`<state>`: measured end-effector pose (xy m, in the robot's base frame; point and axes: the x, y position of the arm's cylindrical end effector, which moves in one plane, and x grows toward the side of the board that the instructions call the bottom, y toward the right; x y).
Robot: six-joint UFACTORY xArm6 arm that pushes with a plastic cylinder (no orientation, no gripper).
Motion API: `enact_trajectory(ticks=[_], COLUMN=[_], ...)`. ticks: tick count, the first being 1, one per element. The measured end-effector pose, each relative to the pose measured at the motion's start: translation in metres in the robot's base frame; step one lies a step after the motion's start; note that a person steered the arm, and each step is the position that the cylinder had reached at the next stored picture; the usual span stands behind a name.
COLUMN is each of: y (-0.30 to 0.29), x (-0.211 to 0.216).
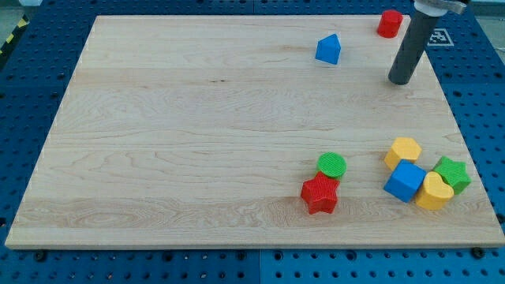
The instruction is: Nudge the yellow heart along with blue cube a bit up
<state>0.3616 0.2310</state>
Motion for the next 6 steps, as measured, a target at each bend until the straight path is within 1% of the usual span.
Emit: enact_trajectory(ticks=[1,2,3,4,5,6], y=[0.0,0.0,0.018,0.064,0.112,0.113], x=[0.005,0.046,0.089,0.108,0.116,0.116])
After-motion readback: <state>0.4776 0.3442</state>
